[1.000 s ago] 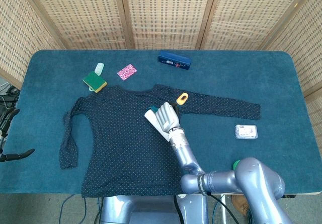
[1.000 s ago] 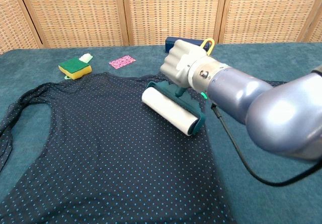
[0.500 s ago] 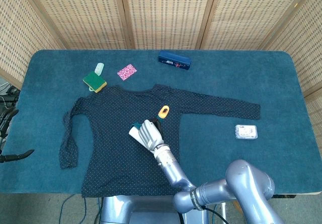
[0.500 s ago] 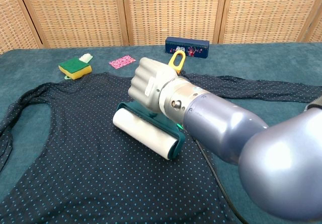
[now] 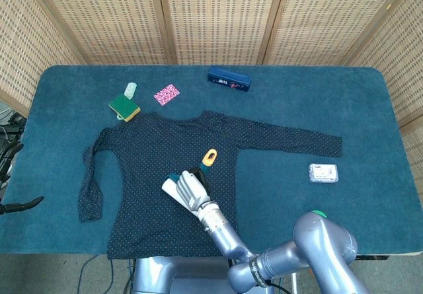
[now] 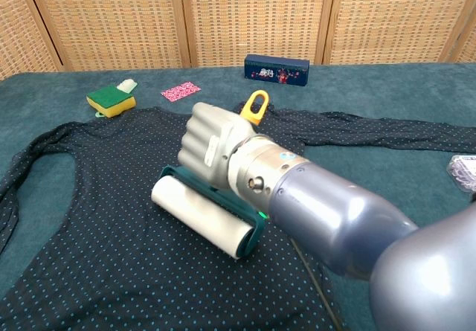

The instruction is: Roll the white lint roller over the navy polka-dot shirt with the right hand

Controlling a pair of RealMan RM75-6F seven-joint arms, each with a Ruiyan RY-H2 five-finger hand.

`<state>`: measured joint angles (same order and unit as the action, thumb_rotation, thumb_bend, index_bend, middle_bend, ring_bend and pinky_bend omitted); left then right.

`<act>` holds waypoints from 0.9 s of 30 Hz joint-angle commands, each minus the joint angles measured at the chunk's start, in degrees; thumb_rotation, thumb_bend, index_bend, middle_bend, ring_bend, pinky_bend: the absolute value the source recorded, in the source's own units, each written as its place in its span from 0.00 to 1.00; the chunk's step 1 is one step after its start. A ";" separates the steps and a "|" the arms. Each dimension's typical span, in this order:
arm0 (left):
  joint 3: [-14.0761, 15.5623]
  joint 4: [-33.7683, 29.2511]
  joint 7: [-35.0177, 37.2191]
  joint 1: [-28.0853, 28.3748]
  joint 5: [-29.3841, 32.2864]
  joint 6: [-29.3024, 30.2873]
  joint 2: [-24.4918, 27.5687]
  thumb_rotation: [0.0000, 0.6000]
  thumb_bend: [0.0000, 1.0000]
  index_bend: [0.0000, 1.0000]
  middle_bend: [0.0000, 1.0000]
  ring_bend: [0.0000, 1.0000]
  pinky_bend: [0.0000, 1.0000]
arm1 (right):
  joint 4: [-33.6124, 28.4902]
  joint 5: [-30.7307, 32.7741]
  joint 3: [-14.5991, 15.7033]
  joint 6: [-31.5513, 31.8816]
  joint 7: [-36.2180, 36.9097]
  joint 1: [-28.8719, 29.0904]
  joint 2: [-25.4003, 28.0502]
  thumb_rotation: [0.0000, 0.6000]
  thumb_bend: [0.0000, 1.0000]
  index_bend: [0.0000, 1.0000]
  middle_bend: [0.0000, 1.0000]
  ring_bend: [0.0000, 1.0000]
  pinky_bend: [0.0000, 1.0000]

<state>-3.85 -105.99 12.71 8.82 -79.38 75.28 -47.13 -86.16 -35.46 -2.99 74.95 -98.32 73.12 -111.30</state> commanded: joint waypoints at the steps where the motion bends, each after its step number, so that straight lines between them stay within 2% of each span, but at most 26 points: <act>1: 0.00 0.01 0.03 0.01 0.01 -0.01 0.00 1.00 0.00 0.00 0.00 0.00 0.00 | 2.01 0.11 0.27 -0.11 0.60 -0.99 0.83 1.00 0.78 0.70 1.00 1.00 1.00; 13: -0.08 -0.04 -0.60 0.15 -0.01 0.12 -0.43 1.00 0.00 0.00 0.00 0.00 0.00 | 11.95 1.25 0.88 -1.88 1.84 -4.42 3.17 1.00 0.78 0.69 1.00 1.00 1.00; 19: -0.09 -0.26 -1.24 0.29 0.20 -0.08 -0.55 1.00 0.00 0.00 0.00 0.00 0.00 | 12.40 0.68 0.93 -2.32 1.14 -4.78 3.11 1.00 0.78 0.69 1.00 1.00 1.00; 27: -0.11 -0.45 -2.01 0.41 0.60 -0.25 -0.74 1.00 0.00 0.00 0.00 0.00 0.00 | 7.12 -4.39 2.08 -0.84 -2.18 -3.92 -0.11 1.00 0.78 0.69 1.00 1.00 1.00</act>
<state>-3.96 -106.43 10.71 9.23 -78.80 75.04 -47.86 -77.56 -38.27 -1.38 73.35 -99.36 68.73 -110.28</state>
